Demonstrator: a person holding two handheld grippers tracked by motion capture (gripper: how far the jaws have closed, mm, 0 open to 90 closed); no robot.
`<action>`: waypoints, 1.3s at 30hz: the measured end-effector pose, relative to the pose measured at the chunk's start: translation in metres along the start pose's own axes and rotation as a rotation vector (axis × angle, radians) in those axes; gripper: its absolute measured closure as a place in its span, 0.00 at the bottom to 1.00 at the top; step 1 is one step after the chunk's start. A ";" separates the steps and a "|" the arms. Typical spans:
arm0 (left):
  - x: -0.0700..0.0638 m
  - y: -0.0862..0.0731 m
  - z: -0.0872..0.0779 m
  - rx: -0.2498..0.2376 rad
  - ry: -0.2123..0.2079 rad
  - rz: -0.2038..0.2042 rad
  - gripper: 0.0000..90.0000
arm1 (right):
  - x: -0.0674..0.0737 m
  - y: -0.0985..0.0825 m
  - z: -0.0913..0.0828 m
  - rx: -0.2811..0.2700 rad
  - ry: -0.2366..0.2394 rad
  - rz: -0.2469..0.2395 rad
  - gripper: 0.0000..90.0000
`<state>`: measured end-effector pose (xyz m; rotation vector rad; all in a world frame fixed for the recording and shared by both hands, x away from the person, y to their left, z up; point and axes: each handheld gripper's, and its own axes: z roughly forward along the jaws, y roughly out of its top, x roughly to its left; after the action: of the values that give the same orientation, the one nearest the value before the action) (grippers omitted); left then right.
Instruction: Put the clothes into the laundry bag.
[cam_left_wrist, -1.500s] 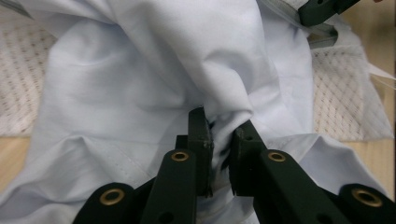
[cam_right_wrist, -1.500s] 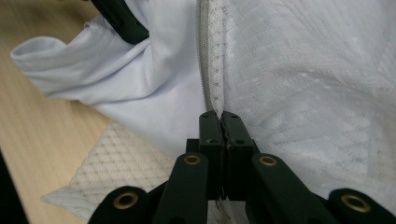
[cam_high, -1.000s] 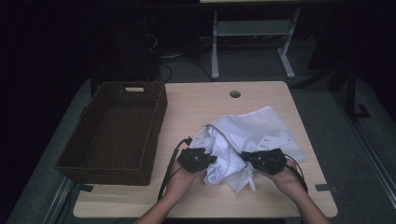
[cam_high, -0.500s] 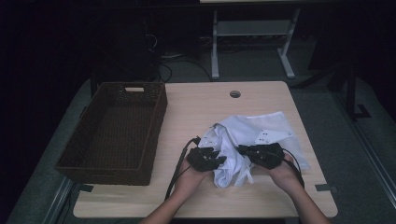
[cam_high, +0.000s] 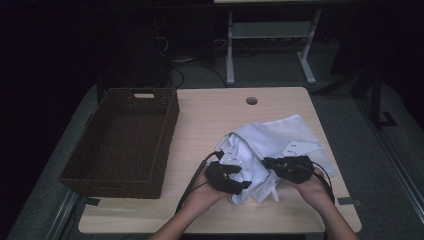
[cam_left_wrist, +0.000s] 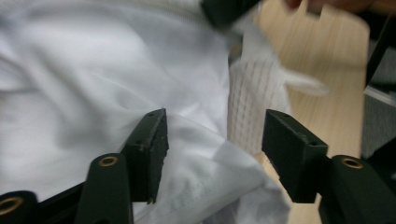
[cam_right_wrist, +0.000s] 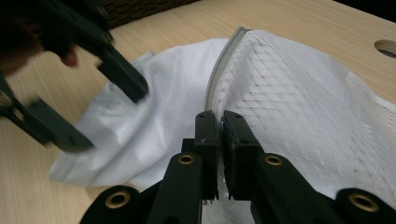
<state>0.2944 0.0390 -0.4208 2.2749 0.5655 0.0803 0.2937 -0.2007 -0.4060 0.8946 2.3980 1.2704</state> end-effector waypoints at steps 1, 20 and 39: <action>0.001 -0.002 0.007 0.024 0.004 0.007 0.42 | 0.000 0.000 0.000 0.000 0.000 0.000 0.93; 0.004 -0.011 0.035 0.134 0.107 0.061 0.76 | 0.013 -0.050 -0.023 0.154 -0.094 -0.004 0.63; 0.013 -0.014 0.029 0.075 -0.026 -0.052 0.72 | 0.009 -0.059 -0.008 0.252 -0.048 -0.009 0.63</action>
<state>0.3073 0.0330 -0.4527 2.3293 0.6231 0.0043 0.2592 -0.2250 -0.4492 0.9691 2.5583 0.9444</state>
